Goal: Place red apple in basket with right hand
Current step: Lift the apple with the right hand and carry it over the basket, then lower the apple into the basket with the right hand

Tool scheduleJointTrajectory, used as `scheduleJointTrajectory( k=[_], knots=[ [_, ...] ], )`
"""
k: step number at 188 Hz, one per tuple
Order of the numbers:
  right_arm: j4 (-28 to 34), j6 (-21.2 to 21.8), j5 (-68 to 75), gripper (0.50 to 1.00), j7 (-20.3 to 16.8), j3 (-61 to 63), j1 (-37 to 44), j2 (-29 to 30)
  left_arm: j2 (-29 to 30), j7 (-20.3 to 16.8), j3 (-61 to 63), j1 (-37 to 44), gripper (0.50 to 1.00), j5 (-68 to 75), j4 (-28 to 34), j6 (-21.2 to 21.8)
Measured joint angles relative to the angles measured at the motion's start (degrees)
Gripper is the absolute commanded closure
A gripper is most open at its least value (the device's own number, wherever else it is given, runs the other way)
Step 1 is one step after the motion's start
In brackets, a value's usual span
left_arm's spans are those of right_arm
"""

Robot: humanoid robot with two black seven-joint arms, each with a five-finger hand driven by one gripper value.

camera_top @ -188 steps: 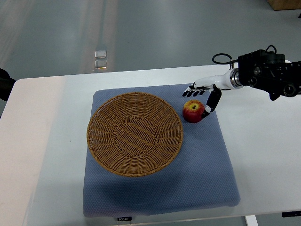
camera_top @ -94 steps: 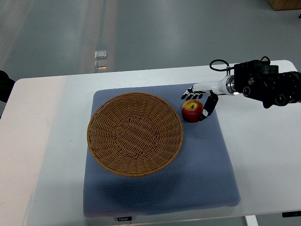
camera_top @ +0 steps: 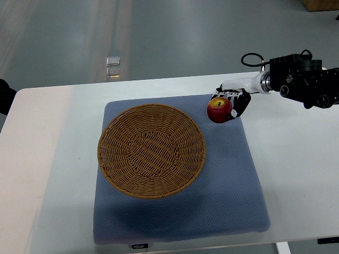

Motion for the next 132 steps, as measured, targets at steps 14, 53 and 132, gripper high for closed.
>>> scheduleJointTrajectory(
  k=[14,53,132],
  knots=[
    [1.0,1.6,0.1,0.920,0.0,0.1,2.6,-1.0,0.0,0.0,0.0,0.0,0.500,0.0,-0.1,0.0],
    [6.9,3.7,1.7,0.920,0.1,0.2,10.1,-1.7,0.0,0.0,0.0,0.0,0.500,0.0,-0.2,0.0],
    [8.9,-6.4,10.1,0.914,2.1,0.9,10.4,12.4,0.0,0.0,0.0,0.0,0.500,0.0,0.0,0.0]
  ],
)
